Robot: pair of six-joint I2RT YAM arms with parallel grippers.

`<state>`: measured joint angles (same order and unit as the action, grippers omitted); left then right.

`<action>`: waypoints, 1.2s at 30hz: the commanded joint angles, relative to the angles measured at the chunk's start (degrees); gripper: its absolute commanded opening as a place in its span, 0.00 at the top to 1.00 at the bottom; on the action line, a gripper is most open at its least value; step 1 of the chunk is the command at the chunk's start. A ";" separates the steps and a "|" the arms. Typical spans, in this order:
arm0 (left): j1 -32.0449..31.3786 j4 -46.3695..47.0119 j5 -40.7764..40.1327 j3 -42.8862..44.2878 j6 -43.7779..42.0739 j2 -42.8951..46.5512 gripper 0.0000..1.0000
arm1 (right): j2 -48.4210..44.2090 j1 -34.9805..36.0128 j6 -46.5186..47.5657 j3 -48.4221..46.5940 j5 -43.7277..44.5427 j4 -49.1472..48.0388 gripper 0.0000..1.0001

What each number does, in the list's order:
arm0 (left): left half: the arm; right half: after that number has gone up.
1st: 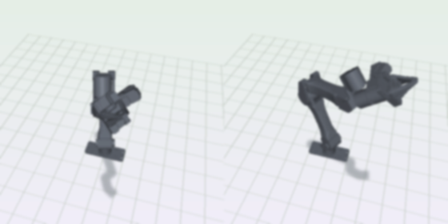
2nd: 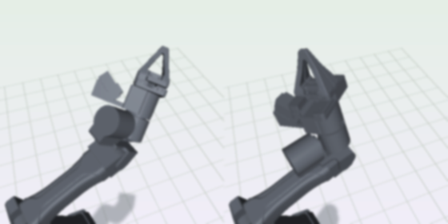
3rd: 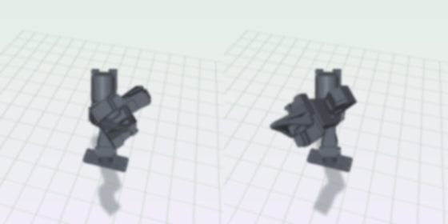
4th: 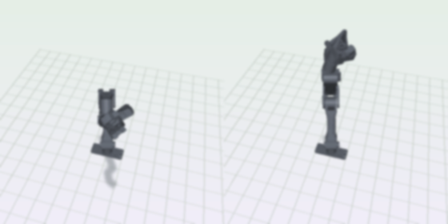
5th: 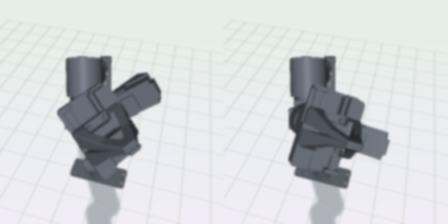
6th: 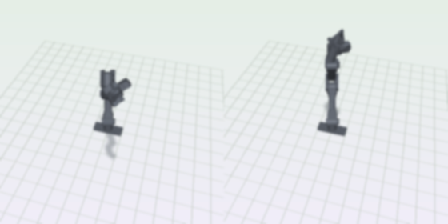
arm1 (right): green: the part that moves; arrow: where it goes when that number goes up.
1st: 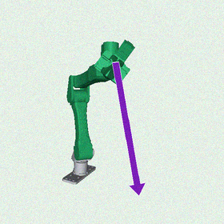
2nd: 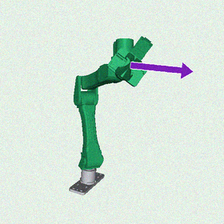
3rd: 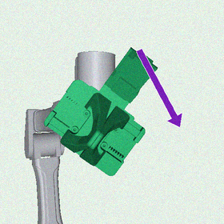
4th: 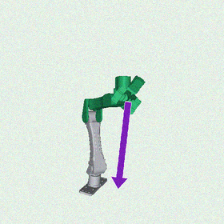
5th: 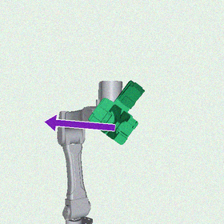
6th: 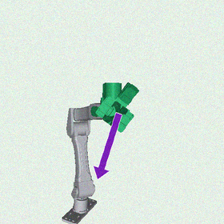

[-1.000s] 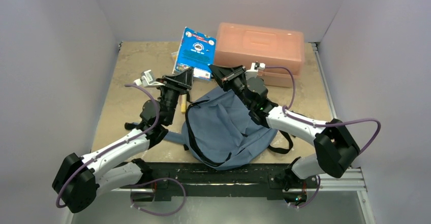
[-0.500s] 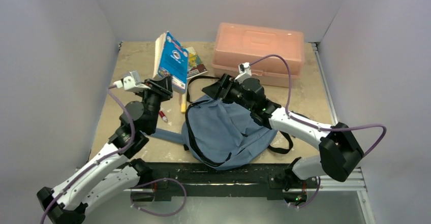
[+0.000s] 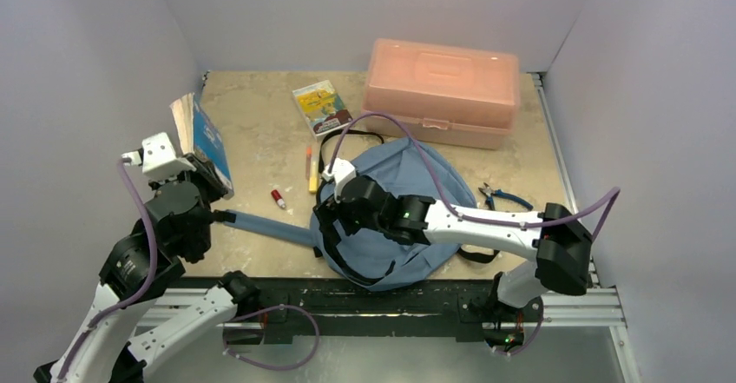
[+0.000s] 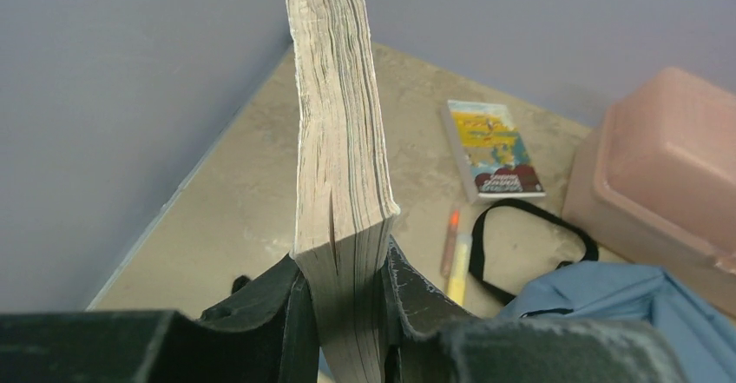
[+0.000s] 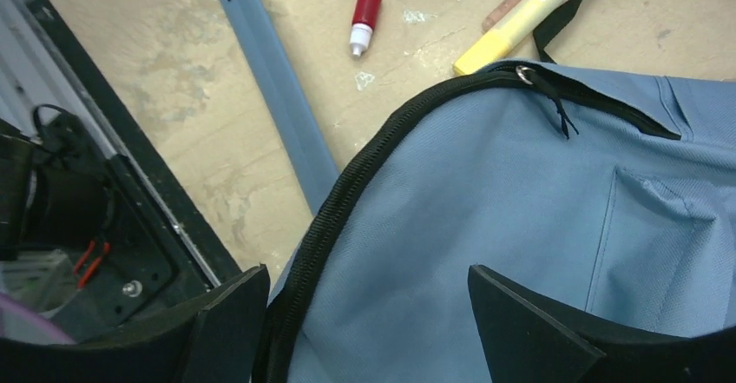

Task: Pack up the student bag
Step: Pick up the book from the center of the board, then place the book in the student bag.

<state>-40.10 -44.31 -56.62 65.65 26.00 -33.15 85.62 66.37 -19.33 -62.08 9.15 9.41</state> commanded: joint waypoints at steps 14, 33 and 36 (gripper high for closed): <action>0.10 -17.33 21.30 9.42 5.32 -1.17 1.00 | -0.12 5.35 6.84 -9.01 21.05 9.38 1.00; 0.60 -7.62 54.43 1.17 26.20 0.93 1.00 | -10.23 -17.56 -0.17 -1.96 -22.33 -2.42 1.00; 2.88 -3.41 60.74 -1.00 29.43 -0.25 1.00 | -11.09 -17.81 -1.07 -1.72 -22.50 -2.87 1.00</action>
<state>-39.53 -59.16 -3.77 65.82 48.99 -33.28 77.52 49.01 -17.82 -63.07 -8.54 14.41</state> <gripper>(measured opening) 0.221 0.031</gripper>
